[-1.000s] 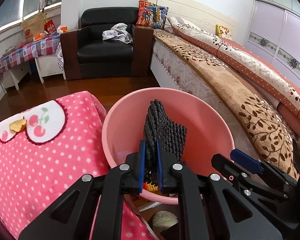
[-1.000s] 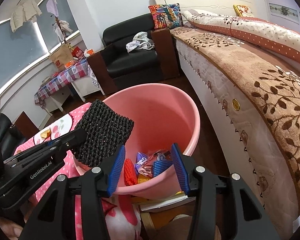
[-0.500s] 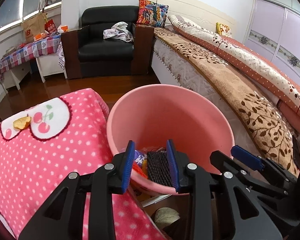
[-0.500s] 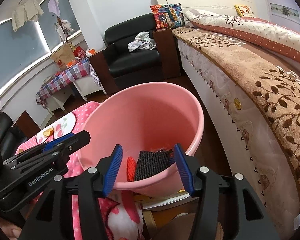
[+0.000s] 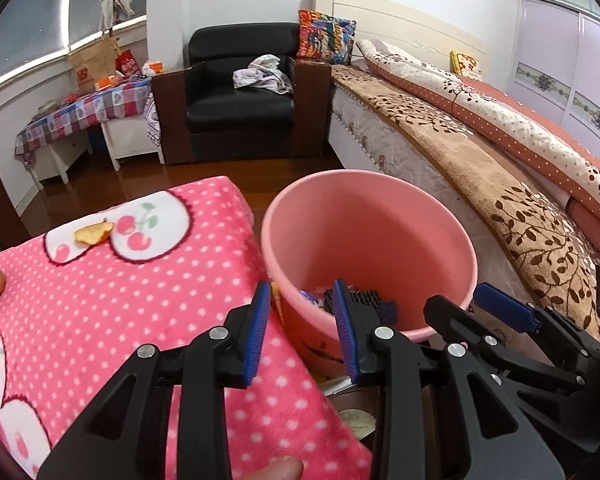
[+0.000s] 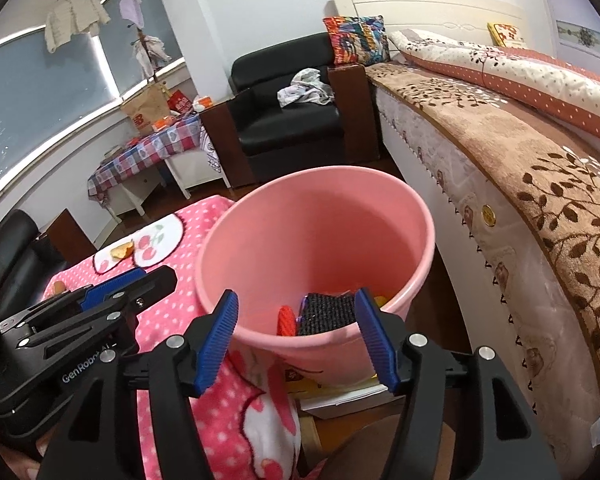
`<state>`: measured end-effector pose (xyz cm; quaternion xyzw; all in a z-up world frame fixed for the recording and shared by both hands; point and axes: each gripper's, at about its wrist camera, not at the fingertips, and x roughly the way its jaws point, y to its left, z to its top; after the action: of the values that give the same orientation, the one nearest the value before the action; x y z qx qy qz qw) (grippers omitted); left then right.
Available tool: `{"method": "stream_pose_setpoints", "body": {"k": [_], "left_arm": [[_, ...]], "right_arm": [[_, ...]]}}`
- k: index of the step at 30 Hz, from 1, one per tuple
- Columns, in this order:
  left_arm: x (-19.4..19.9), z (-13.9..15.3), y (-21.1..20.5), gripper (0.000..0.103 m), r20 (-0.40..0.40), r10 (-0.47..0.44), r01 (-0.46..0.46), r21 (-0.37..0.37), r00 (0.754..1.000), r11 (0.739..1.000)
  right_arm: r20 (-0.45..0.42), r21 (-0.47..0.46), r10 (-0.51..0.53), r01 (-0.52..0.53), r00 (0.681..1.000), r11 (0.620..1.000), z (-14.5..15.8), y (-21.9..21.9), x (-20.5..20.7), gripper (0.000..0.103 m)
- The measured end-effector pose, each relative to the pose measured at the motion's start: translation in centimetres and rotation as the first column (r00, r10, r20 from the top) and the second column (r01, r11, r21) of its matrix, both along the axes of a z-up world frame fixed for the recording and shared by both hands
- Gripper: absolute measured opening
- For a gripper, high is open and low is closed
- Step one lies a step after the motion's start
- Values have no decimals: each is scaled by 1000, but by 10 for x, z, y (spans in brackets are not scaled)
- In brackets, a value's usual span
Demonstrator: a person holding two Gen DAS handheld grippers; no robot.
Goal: Collect trash
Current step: 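Move both open grippers out of the bucket back over the table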
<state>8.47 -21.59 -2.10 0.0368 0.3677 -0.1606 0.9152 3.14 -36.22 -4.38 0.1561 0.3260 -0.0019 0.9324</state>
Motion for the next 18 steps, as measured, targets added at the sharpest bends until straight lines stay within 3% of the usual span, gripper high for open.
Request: {"method": "stream_pose_setpoints", "body": {"k": [18], "left_arm": [[-41,13,55,29,46,98,-98,-19,994,995]], "right_arm": [[43,-22,83,-82,996,996,12,45,-26,62]]}}
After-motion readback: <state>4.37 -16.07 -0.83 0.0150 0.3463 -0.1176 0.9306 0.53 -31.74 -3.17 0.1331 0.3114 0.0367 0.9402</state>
